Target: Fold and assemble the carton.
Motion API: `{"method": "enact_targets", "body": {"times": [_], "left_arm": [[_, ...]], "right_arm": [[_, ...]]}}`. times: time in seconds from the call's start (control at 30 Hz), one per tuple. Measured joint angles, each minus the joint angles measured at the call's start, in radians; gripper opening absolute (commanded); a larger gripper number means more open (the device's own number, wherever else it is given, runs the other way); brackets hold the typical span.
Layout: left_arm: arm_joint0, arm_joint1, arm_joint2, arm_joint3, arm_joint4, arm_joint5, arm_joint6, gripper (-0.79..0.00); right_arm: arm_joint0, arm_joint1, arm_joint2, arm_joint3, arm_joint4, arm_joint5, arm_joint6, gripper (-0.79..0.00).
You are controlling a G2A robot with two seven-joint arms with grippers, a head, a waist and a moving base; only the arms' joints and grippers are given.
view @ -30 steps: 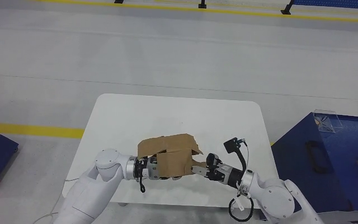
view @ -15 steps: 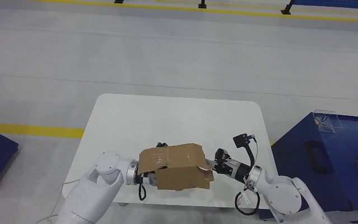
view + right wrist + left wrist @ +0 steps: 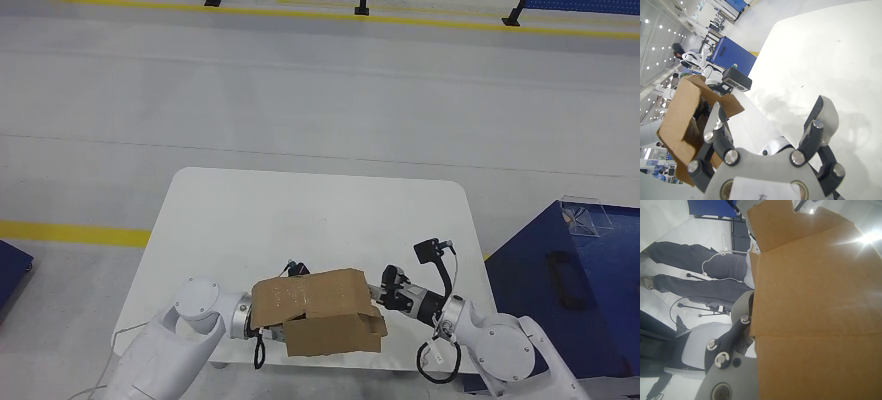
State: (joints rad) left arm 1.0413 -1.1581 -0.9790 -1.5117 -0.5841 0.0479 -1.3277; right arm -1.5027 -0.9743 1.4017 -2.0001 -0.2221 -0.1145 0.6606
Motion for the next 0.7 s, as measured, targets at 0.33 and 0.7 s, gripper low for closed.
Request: {"method": "enact_targets", "body": {"times": [0.33,0.7], "left_arm": [[0.015,0.012,-0.011,-0.055,0.19,-0.054,0.146,-0.785],[0.092,0.039,-0.045,-0.216,0.495,-0.159,0.274,-0.785]], "right_arm": [[-0.065,0.005,0.132,-0.024,0.155,-0.068,-0.013,0.0],[-0.076,0.003,0.067,-0.049,0.076,-0.053,0.023,0.0]]}}
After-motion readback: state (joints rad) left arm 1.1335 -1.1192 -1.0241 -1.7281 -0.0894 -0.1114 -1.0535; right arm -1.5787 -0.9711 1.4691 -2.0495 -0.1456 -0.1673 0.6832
